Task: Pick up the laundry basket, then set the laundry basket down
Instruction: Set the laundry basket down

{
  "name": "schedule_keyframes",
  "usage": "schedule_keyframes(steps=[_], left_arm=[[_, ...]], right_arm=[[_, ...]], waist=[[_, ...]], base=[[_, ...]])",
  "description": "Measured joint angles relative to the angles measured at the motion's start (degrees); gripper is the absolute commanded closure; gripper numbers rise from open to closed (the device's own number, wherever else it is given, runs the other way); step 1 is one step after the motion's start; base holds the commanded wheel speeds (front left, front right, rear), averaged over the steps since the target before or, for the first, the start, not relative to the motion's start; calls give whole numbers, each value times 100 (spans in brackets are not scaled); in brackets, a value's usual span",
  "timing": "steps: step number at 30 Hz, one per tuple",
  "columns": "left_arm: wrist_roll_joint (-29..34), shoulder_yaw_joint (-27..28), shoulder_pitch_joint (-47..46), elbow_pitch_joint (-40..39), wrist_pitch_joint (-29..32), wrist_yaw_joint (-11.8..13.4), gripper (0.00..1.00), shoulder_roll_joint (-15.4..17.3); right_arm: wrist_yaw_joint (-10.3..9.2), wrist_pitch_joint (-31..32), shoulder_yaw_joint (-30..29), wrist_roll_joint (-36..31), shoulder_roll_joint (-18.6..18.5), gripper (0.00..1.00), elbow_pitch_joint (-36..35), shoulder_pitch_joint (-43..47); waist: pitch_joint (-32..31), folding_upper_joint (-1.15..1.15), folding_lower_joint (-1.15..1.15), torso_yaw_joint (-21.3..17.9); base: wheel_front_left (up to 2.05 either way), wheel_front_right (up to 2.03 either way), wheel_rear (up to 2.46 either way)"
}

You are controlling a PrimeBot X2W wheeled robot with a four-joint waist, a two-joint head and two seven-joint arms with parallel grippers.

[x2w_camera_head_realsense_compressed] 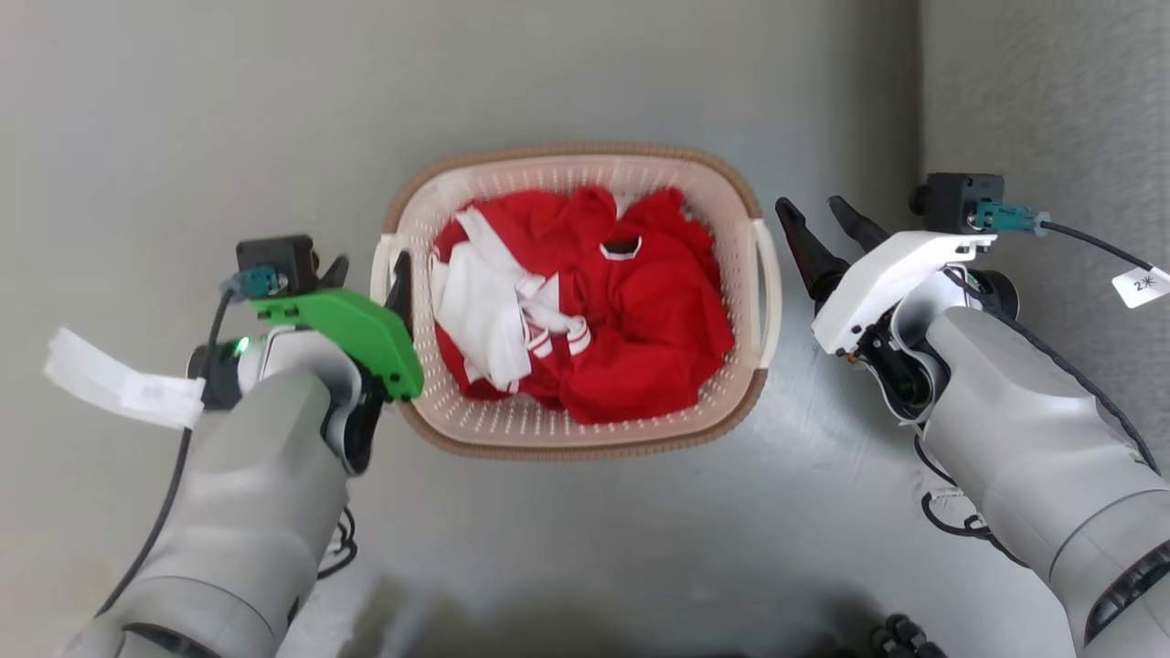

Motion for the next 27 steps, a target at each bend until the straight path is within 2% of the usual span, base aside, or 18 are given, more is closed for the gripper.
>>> schedule_keyframes(steps=[6, 12, 20, 27], left_arm=[[288, 347, -10, -563, 0, -7, 0, 212], [464, 635, 86, -948, 0, 2, 0, 283], [931, 1120, 770, -1607, 0, 30, 0, 371], [1226, 1492, 1299, -2138, 0, 31, 0, 381]], right_arm=[[0, -9, -75, -185, -140, 0, -314, 16], [0, -14, -241, -416, -260, 0, -582, 152], [0, -16, -834, -839, -490, 0, -1080, 580], [0, -16, -1287, -1198, -533, 0, -1499, 1094]], waist=[[-455, 0, 0, -21], [-839, 0, 0, -25], [-1543, 0, 0, -1], [-2089, 0, 0, 40]], base=[[0, 0, 0], [0, 0, 0], [0, 0, 0], [0, 0, 0]])
